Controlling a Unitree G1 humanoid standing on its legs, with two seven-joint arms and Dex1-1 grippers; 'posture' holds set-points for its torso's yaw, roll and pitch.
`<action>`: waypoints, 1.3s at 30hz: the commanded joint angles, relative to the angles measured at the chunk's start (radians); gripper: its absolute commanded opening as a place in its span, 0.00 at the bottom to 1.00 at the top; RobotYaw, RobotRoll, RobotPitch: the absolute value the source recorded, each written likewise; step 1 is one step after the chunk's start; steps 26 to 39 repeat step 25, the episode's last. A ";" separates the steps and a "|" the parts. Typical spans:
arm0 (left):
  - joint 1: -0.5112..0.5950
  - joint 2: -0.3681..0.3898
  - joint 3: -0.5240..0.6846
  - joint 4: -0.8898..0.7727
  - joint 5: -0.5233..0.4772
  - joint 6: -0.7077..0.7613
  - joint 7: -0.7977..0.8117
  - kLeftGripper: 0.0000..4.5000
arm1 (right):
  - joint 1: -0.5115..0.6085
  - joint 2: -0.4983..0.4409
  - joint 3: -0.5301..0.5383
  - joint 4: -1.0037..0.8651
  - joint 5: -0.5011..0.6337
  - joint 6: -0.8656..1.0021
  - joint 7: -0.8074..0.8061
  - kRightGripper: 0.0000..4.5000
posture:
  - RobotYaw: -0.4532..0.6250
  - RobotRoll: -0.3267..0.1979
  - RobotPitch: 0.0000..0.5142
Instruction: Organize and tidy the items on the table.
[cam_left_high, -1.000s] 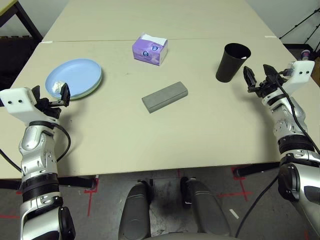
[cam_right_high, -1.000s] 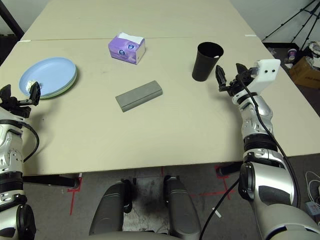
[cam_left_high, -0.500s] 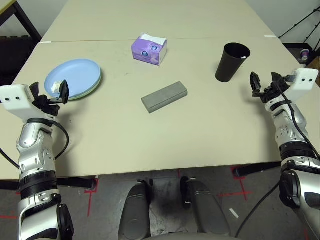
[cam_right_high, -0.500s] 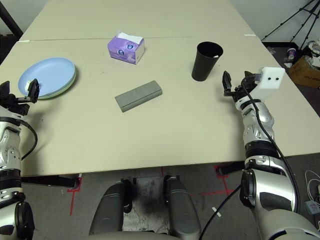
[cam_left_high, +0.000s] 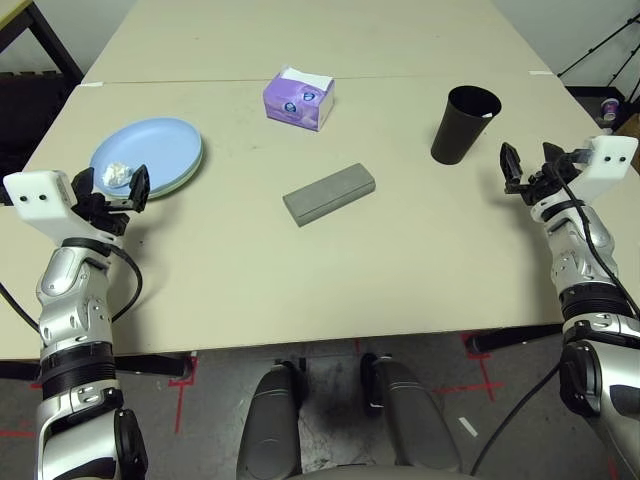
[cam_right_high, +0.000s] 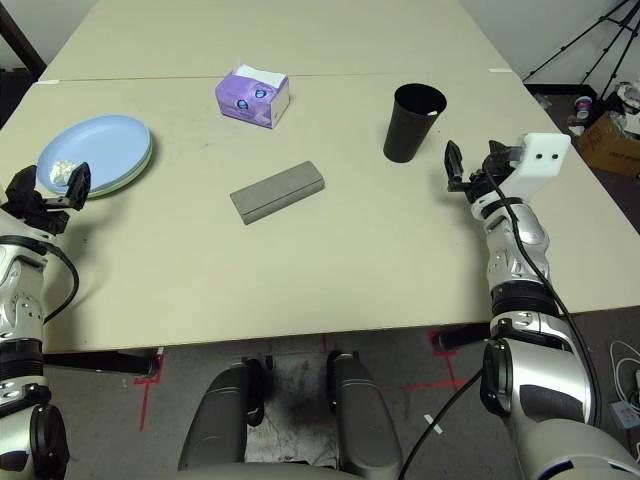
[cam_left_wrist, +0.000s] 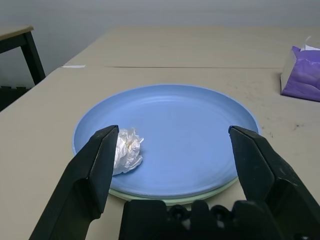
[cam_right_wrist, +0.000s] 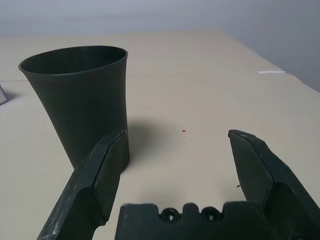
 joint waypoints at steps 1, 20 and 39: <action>0.015 -0.007 -0.001 0.004 -0.010 0.010 -0.005 1.00 | 0.025 -0.004 -0.022 0.024 0.005 -0.019 0.001 0.99 | 0.41 0.62 0.34; 0.004 -0.018 -0.005 -0.023 -0.008 0.012 0.015 1.00 | 0.012 -0.016 -0.022 0.031 0.008 -0.026 0.005 0.99 | 0.40 0.62 0.32; 0.002 -0.020 -0.006 -0.023 -0.007 0.014 0.015 1.00 | 0.015 -0.019 -0.022 0.025 0.008 -0.024 0.003 0.99 | 0.40 0.62 0.31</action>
